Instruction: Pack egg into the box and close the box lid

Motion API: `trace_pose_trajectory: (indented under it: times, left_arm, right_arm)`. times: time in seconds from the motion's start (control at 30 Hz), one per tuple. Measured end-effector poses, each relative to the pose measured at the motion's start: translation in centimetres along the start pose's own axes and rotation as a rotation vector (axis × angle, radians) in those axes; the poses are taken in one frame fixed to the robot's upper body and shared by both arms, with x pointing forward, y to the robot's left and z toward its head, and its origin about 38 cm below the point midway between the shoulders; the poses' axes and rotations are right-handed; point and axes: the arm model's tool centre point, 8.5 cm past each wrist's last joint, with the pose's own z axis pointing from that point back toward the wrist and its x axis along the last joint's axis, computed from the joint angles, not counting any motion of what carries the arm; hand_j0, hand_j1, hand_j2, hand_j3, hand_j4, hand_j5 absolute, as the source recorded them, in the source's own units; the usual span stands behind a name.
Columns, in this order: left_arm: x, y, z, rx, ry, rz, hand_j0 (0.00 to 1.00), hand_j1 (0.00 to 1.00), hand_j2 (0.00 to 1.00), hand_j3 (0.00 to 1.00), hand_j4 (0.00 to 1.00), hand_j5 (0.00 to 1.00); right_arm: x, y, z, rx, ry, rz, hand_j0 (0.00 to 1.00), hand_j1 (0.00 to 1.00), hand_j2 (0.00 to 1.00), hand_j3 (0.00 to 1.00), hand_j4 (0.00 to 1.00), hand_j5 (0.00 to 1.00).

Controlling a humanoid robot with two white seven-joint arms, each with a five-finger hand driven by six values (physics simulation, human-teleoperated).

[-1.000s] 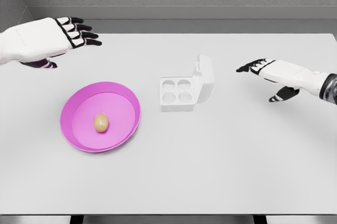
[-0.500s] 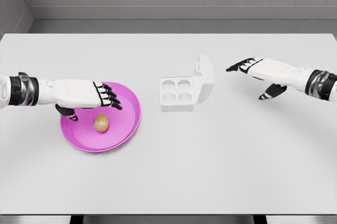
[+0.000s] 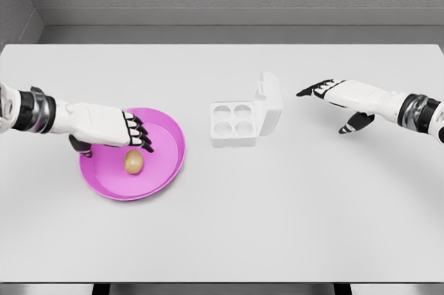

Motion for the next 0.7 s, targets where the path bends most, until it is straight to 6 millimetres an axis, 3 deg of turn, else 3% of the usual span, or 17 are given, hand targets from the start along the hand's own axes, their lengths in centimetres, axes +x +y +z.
trace_pose_trajectory:
  times: [0.27, 0.3, 0.37, 0.7]
  left_arm:
    - [0.2, 1.4, 1.0, -0.004, -0.005, -0.030, 1.00, 1.00, 1.00, 1.00, 1.00, 1.00]
    - [0.4, 1.4, 1.0, -0.005, -0.009, -0.030, 0.96, 0.96, 0.96, 0.96, 0.96, 0.96]
    - [0.6, 1.4, 0.7, -0.007, -0.018, -0.031, 0.91, 0.91, 0.91, 0.91, 0.91, 0.91]
    - [1.4, 1.1, -0.8, -0.019, -0.060, -0.027, 0.88, 0.88, 0.88, 0.88, 0.88, 0.88]
  right_arm:
    - [0.0, 0.5, -0.1, 0.016, -0.001, -0.002, 1.00, 1.00, 1.00, 1.00, 1.00, 1.00]
    - [0.0, 0.6, -0.1, 0.017, -0.001, -0.002, 1.00, 1.00, 1.00, 1.00, 1.00, 1.00]
    - [0.0, 0.6, -0.1, 0.018, -0.001, -0.002, 1.00, 1.00, 1.00, 1.00, 1.00, 1.00]
    - [0.0, 0.6, 0.0, 0.019, 0.001, 0.000, 1.00, 1.00, 1.00, 1.00, 1.00, 1.00]
